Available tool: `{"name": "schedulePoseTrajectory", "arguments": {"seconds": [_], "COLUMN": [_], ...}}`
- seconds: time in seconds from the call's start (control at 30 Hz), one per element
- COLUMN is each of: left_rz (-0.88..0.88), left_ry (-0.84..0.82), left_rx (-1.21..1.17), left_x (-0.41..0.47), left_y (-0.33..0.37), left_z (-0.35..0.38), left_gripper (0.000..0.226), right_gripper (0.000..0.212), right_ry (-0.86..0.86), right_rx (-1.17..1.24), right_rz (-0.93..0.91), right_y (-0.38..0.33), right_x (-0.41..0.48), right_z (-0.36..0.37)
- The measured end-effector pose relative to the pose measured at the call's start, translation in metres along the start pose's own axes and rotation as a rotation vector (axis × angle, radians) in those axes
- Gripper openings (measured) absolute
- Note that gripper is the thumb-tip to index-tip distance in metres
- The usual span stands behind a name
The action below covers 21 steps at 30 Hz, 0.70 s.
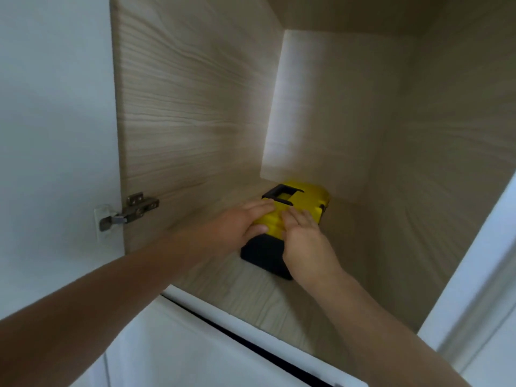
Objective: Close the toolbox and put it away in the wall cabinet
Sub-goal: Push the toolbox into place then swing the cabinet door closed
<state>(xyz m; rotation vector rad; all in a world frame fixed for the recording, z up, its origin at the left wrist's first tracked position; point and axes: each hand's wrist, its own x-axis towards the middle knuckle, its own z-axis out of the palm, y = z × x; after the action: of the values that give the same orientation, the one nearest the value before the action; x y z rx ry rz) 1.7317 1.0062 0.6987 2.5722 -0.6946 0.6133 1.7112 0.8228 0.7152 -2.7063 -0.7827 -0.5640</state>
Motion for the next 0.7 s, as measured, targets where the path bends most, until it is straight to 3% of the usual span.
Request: {"name": "schedulePoseTrajectory", "arguments": {"seconds": [0.3, 0.47, 0.53, 0.6, 0.7], "left_rz": [-0.093, -0.327, -0.416, -0.547, -0.710], "left_ry": [0.008, 0.085, 0.081, 0.079, 0.217], "left_rx": [0.014, -0.184, -0.133, -0.044, 0.011], "left_x": [0.037, -0.014, -0.046, -0.079, -0.126], "left_y": [-0.009, 0.026, 0.038, 0.051, 0.078], "left_z": [0.016, 0.003, -0.015, -0.041, -0.086], "left_gripper": [0.053, 0.066, 0.070, 0.073, 0.071], "right_gripper": [0.063, 0.067, 0.061, 0.059, 0.061], "right_ry": [0.001, -0.081, -0.069, -0.032, 0.039], "right_rx": [0.042, -0.004, -0.050, -0.044, 0.009], "right_rz": [0.065, 0.095, 0.099, 0.030, -0.187], "right_y": [0.026, 0.027, 0.018, -0.003, -0.049], "right_x": [0.039, 0.031, 0.022, 0.009, -0.013], "right_z": [0.014, 0.000, -0.007, -0.014, -0.029]}}
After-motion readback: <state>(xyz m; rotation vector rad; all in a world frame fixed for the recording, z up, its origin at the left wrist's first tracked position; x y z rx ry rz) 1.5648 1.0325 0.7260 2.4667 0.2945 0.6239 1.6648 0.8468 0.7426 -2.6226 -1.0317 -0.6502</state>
